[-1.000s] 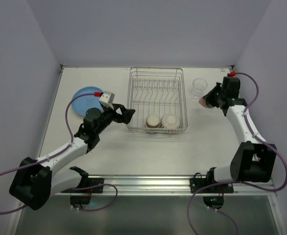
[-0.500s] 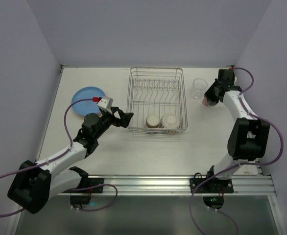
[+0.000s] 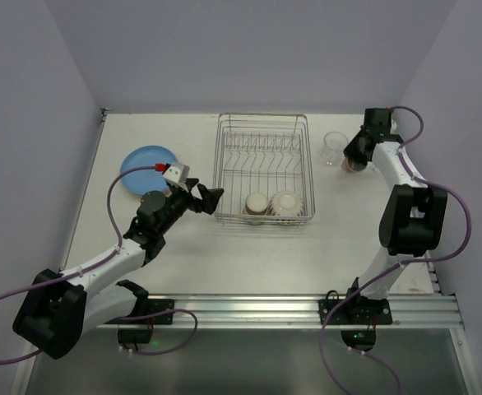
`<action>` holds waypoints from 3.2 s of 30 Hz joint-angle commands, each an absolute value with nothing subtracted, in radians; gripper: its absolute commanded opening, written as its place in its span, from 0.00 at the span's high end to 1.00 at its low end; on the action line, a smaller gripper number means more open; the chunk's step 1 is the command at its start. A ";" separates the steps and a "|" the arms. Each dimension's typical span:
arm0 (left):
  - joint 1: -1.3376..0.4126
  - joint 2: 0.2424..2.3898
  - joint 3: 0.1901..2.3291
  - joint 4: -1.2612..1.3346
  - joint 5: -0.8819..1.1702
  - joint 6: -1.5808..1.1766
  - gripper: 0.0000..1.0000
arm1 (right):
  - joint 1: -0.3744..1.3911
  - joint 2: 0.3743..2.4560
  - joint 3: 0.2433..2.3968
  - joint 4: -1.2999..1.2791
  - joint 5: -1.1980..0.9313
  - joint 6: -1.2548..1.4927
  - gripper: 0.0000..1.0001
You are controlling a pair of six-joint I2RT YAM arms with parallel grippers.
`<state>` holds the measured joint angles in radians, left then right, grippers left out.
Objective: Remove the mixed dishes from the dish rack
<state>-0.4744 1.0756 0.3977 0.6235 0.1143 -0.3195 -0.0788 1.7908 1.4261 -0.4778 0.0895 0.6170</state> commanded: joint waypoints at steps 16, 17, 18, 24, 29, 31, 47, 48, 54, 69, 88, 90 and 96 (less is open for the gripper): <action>-0.486 1.120 0.431 0.649 0.092 -0.290 0.00 | -0.081 1.862 1.496 -0.483 0.109 0.606 0.94; -0.488 1.123 0.434 0.649 0.095 -0.290 0.00 | -0.080 1.864 1.496 -0.483 0.112 0.607 0.93; -0.489 1.123 0.434 0.649 0.094 -0.290 0.00 | -0.080 1.864 1.494 -0.485 0.112 0.606 0.91; -0.491 1.118 0.434 0.644 0.095 -0.288 0.00 | -0.081 1.867 1.494 -0.480 0.095 0.598 0.62; -0.491 1.117 0.433 0.644 0.097 -0.288 0.00 | -0.081 1.867 1.503 -0.479 0.089 0.600 0.60; -0.492 1.117 0.434 0.644 0.097 -0.287 0.00 | -0.080 1.865 1.502 -0.479 0.086 0.598 0.60; -0.500 1.120 0.436 0.644 0.101 -0.279 0.00 | -0.080 1.663 1.416 -0.434 0.006 0.586 0.58; -0.502 1.120 0.436 0.644 0.103 -0.279 0.00 | -0.081 1.642 1.373 -0.404 -0.027 0.578 0.58; -0.506 1.121 0.439 0.644 0.106 -0.275 0.00 | -0.080 1.496 1.197 -0.282 -0.156 0.598 0.53; -0.577 1.146 0.567 0.528 0.128 -0.235 0.00 | 0.034 1.171 0.933 -0.224 -0.317 0.476 0.34; -0.747 1.371 0.925 0.115 -0.047 -0.218 0.00 | 0.034 1.039 0.916 -0.271 -0.279 0.462 0.28; -0.767 1.385 0.942 0.091 -0.080 -0.227 0.00 | 0.034 1.034 0.913 -0.276 -0.244 0.469 0.27; -0.807 1.443 1.000 0.037 -0.109 -0.209 0.00 | 0.034 1.023 0.911 -0.287 -0.224 0.476 0.27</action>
